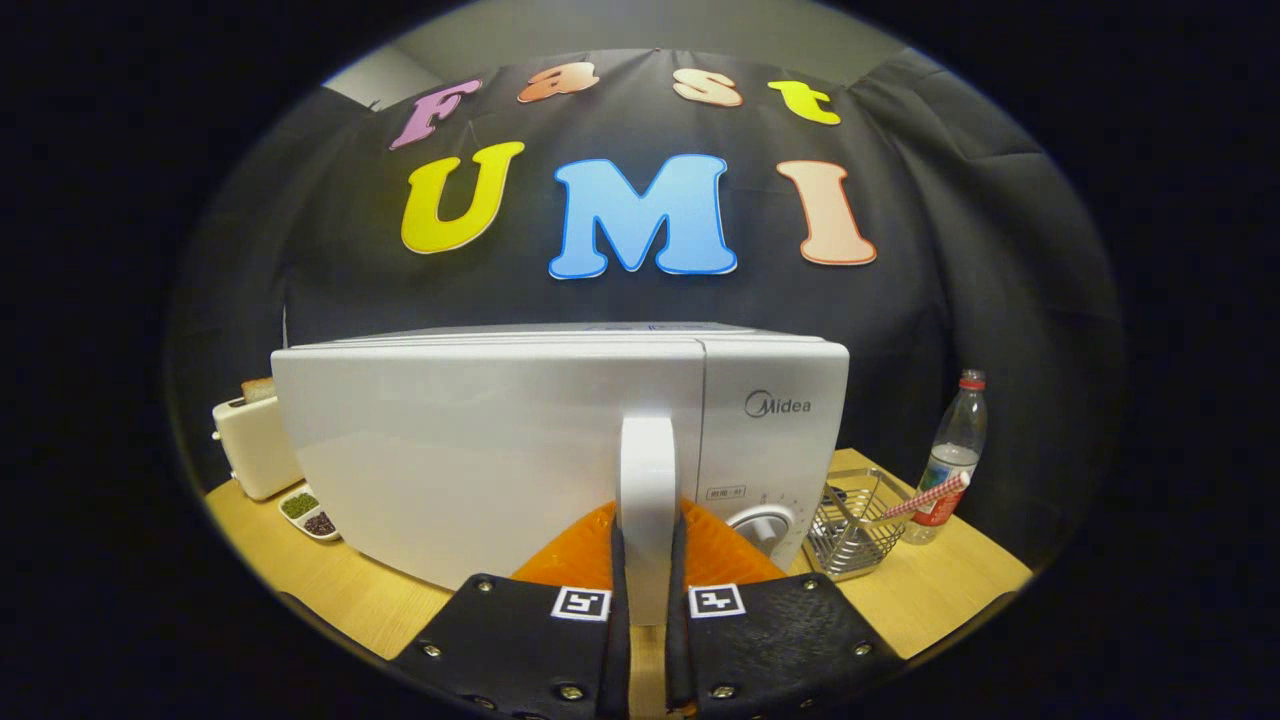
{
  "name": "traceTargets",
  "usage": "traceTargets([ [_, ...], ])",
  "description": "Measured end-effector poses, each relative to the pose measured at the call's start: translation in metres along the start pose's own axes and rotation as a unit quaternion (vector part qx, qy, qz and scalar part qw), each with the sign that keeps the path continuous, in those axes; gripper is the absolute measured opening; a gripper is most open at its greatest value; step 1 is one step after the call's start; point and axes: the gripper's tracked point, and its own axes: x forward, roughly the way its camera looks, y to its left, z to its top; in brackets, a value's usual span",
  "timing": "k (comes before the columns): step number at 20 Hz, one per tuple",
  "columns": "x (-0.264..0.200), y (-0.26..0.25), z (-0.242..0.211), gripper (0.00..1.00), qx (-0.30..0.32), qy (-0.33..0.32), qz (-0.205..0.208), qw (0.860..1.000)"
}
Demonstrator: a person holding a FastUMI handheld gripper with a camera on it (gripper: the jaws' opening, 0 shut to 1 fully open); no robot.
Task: Open the microwave, put the food inside, and close the microwave door.
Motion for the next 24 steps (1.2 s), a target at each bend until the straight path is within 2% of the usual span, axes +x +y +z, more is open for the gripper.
traceTargets([
  [5, -0.008, 0.001, -0.003, 0.14, 0.014, 0.018, 0.003, 1.000],
  [6, -0.016, 0.004, -0.002, 0.14, 0.027, 0.018, 0.002, 0.999],
  [8, -0.042, 0.009, -0.008, 0.14, 0.009, 0.021, 0.007, 1.000],
  [15, -0.134, 0.049, -0.026, 0.14, -0.015, 0.011, 0.086, 0.996],
  [21, -0.187, 0.088, -0.035, 0.14, -0.020, -0.012, 0.130, 0.991],
  [24, -0.214, 0.115, -0.040, 0.14, 0.000, -0.022, 0.141, 0.990],
])
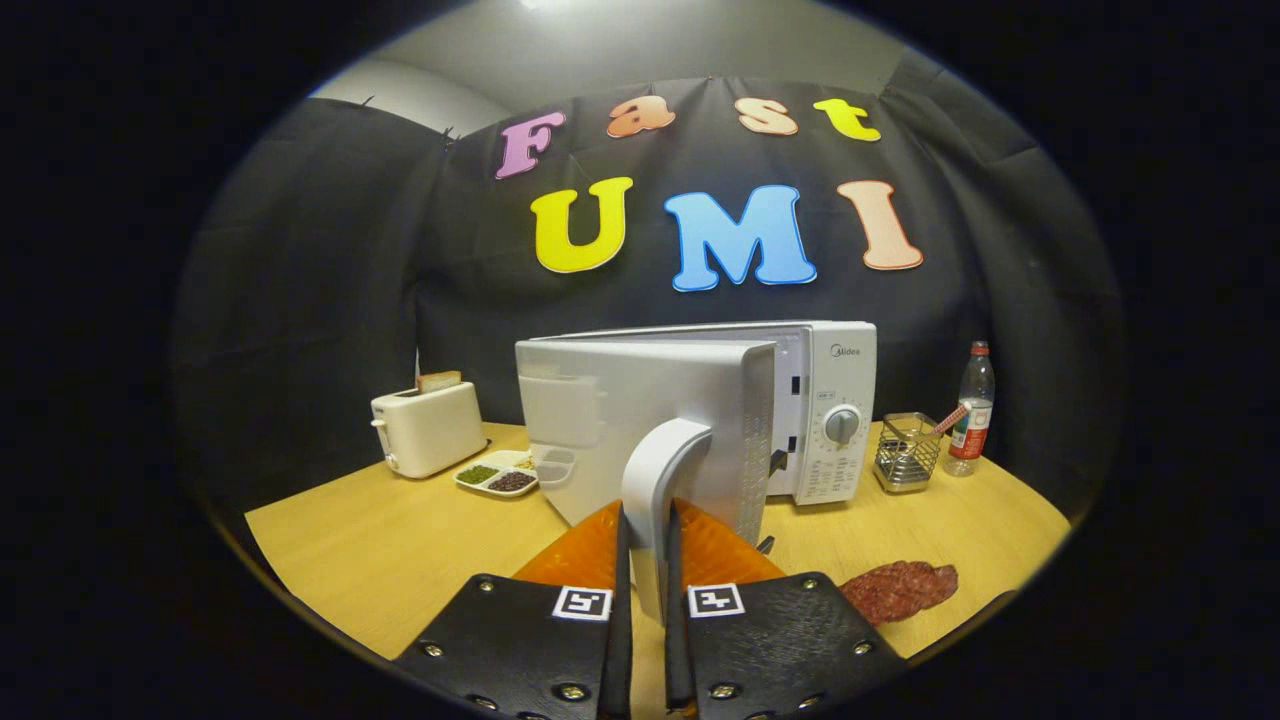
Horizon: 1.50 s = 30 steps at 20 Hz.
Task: Open the microwave, put the food inside, and close the microwave door.
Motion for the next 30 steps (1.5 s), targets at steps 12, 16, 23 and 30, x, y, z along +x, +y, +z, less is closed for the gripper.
traceTargets([
  [12, -0.028, 0.123, -0.012, 0.13, 0.020, -0.022, -0.007, 1.000],
  [16, -0.034, 0.151, -0.014, 0.13, 0.002, -0.032, -0.018, 0.999],
  [23, -0.055, 0.220, -0.019, 0.13, -0.016, -0.047, 0.043, 0.998],
  [30, -0.089, 0.221, -0.009, 0.13, -0.048, -0.012, 0.175, 0.983],
])
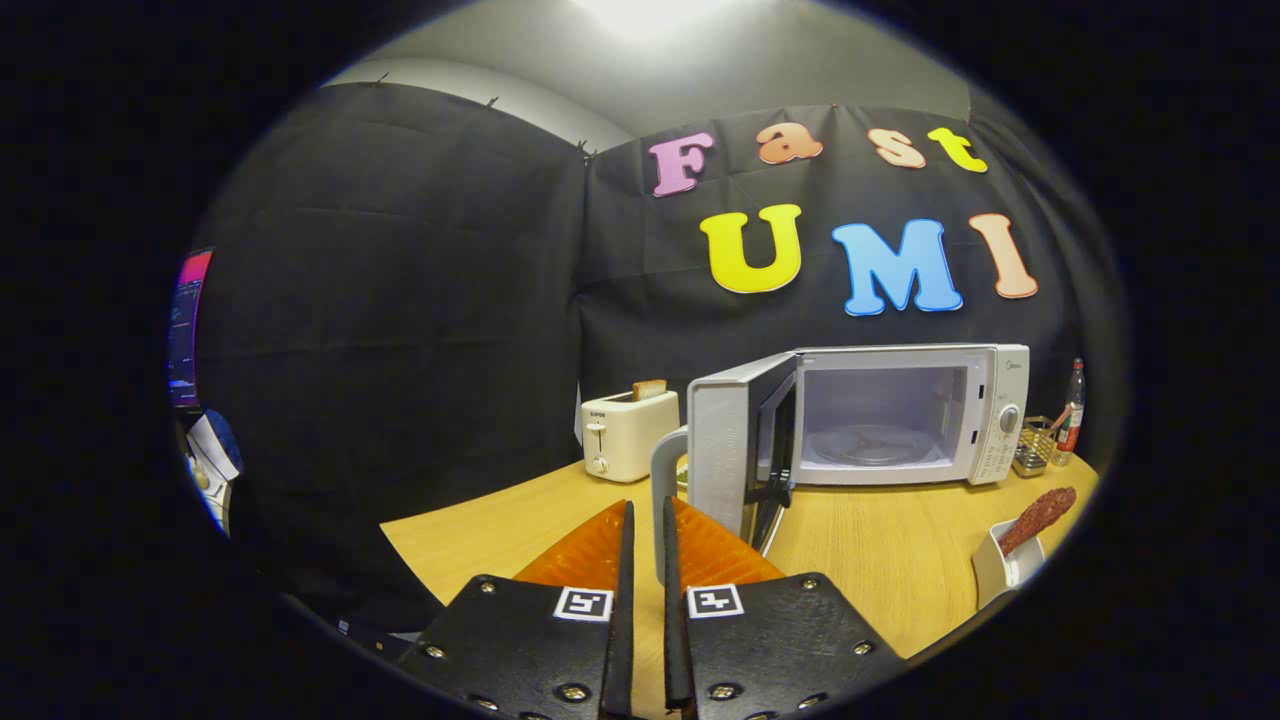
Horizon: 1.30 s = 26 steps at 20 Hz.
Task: Open the microwave, put the food inside, and close the microwave door.
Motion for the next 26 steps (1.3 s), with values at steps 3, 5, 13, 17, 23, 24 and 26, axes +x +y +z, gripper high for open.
traceTargets([
  [3, -0.020, -0.037, 0.001, 0.13, -0.002, 0.011, 0.011, 1.000],
  [5, -0.033, -0.061, -0.001, 0.13, 0.004, 0.018, 0.015, 1.000],
  [13, -0.088, -0.168, -0.009, 0.43, 0.068, 0.017, -0.028, 0.997],
  [17, -0.106, -0.215, -0.017, 0.91, 0.053, 0.015, -0.081, 0.995],
  [23, -0.129, -0.320, -0.021, 0.92, 0.061, -0.004, -0.205, 0.977],
  [24, -0.129, -0.331, -0.027, 0.92, 0.076, 0.002, -0.210, 0.975],
  [26, -0.126, -0.357, -0.041, 0.92, 0.110, 0.014, -0.222, 0.969],
])
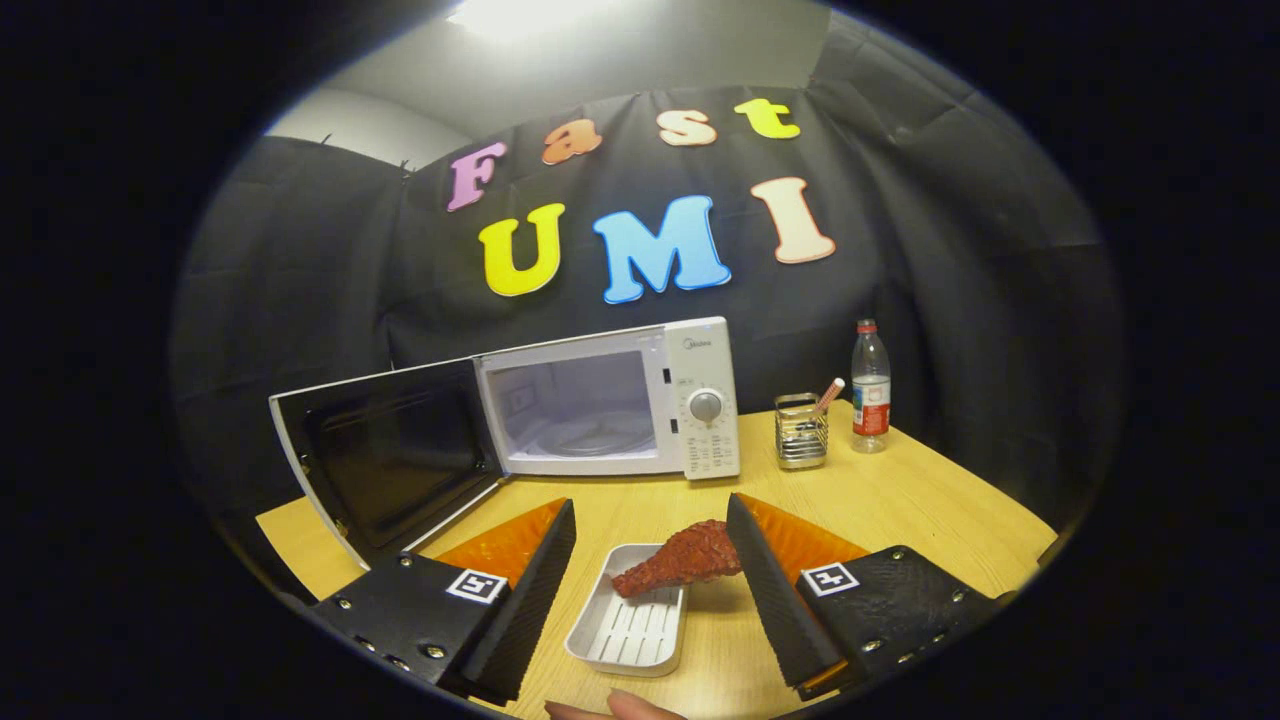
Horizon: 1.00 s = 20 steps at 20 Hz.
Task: Open the microwave, put the food inside, and close the microwave door.
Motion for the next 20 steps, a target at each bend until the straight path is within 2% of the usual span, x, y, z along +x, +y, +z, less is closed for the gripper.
traceTargets([
  [3, 0.020, -0.026, -0.016, 0.92, 0.062, 0.027, -0.007, 0.998],
  [10, 0.053, -0.021, -0.051, 0.92, 0.187, 0.082, 0.050, 0.978],
  [13, 0.062, -0.012, -0.060, 0.88, 0.210, 0.088, 0.072, 0.971],
  [14, 0.063, -0.014, -0.061, 0.85, 0.216, 0.087, 0.063, 0.970],
  [16, 0.067, -0.023, -0.058, 0.42, 0.240, 0.078, 0.053, 0.966],
  [17, 0.063, -0.025, -0.055, 0.28, 0.246, 0.071, 0.049, 0.966],
  [18, 0.071, -0.016, -0.059, 0.28, 0.252, 0.069, 0.066, 0.963],
  [19, 0.064, -0.015, -0.054, 0.20, 0.251, 0.067, 0.072, 0.963],
  [20, 0.062, -0.011, -0.053, 0.17, 0.248, 0.066, 0.076, 0.963],
])
